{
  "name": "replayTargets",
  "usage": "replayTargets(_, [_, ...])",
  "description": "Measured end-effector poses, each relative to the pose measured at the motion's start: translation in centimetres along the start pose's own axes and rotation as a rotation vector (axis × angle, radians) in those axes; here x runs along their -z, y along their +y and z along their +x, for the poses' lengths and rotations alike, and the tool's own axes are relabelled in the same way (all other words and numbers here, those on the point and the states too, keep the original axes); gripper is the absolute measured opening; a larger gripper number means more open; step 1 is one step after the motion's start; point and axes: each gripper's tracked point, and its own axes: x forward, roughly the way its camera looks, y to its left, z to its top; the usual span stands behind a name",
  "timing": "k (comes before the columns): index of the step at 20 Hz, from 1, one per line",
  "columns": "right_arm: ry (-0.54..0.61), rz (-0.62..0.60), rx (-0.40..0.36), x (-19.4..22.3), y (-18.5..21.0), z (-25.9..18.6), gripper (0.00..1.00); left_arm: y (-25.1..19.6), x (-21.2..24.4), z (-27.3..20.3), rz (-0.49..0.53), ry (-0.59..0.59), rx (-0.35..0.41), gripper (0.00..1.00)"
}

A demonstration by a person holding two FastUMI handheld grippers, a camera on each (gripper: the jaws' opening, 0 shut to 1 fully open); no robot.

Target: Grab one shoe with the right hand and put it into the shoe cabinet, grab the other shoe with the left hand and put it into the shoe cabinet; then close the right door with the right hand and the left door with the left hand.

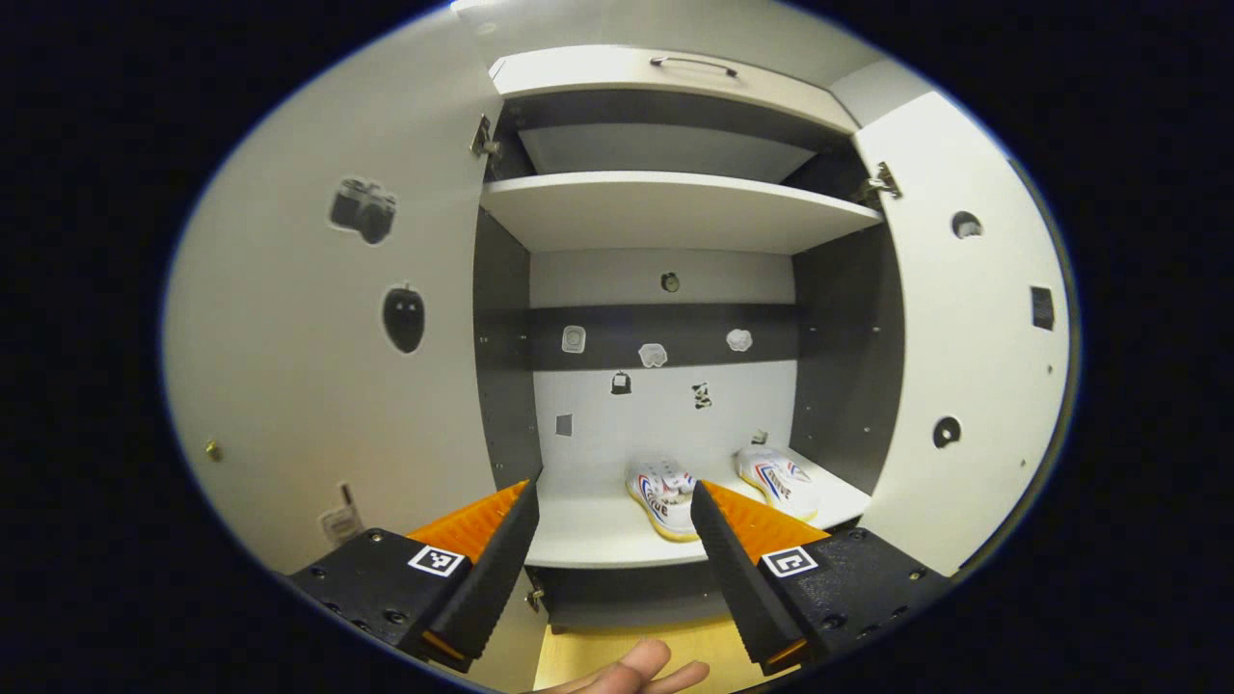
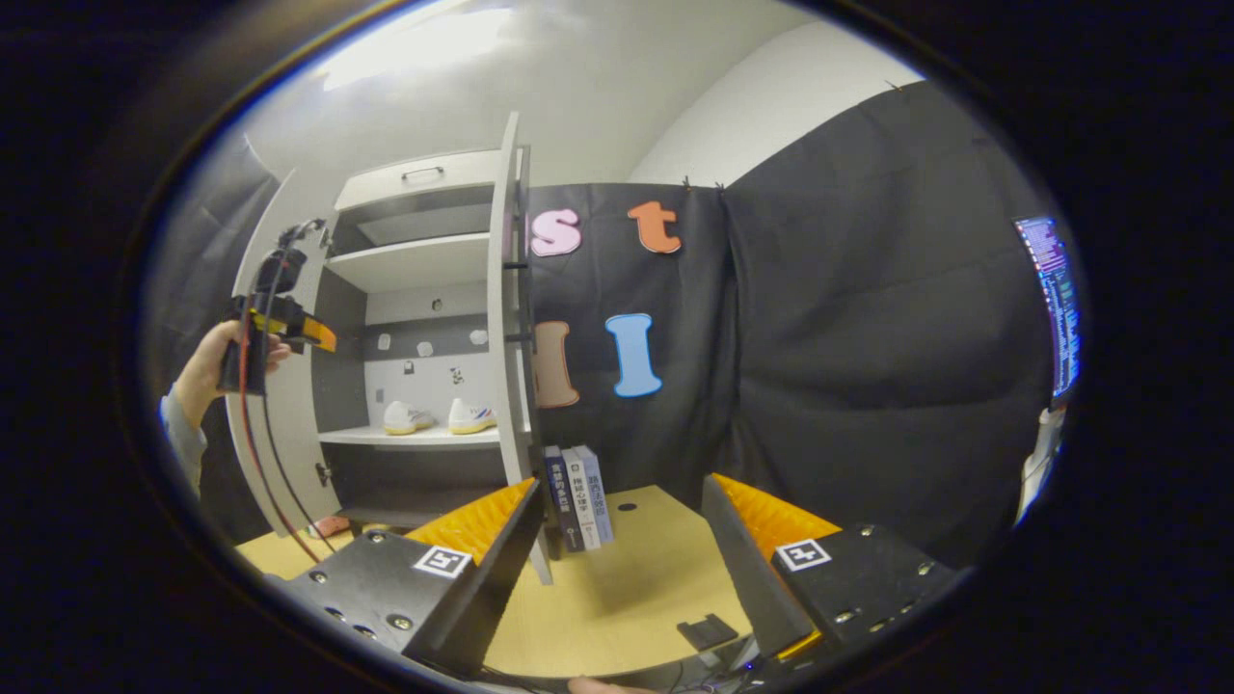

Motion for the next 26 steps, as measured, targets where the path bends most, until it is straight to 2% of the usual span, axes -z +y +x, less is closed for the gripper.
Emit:
replayTargets(4, [0.019, 0.003, 0.042, 0.6, -1.0, 1.3, 0.99, -0.2, 3.2, -7.1, 0.079, -0.055, 0.015, 0.97])
replayTargets(7, [0.035, -0.019, 0.078, 1.1, -2.4, 2.5, 0.99, 1.6, 5.1, -11.1, 0.010, -0.103, -0.046, 0.97])
replayTargets(8, [0.036, -0.027, 0.090, 1.1, -2.9, 2.9, 0.99, 2.1, 5.7, -12.1, -0.001, -0.114, -0.058, 1.00])
replayTargets(11, [0.072, -0.078, 0.098, 1.9, -4.0, 4.0, 0.99, 3.0, 9.4, -14.5, -0.060, -0.081, -0.034, 0.98])
replayTargets(13, [0.095, -0.112, 0.076, 1.7, -4.2, 5.3, 0.99, 4.6, 10.8, -15.8, -0.101, -0.105, -0.052, 0.98])
replayTargets(16, [0.116, -0.112, 0.044, 0.3, -4.7, 7.8, 0.99, 7.1, 12.5, -17.7, -0.085, -0.145, -0.101, 0.99])
replayTargets(21, [0.145, -0.085, 0.019, -4.0, -6.0, 14.5, 0.99, 6.4, 13.9, -19.9, -0.061, -0.154, -0.039, 0.95])
replayTargets(23, [0.149, -0.064, -0.031, -5.8, -4.8, 17.3, 0.95, 6.4, 14.3, -20.4, -0.037, -0.153, -0.029, 0.95])
replayTargets(26, [0.114, -0.057, -0.070, -9.1, -4.2, 21.0, 0.99, 6.4, 14.8, -20.5, -0.046, -0.149, -0.013, 0.95])
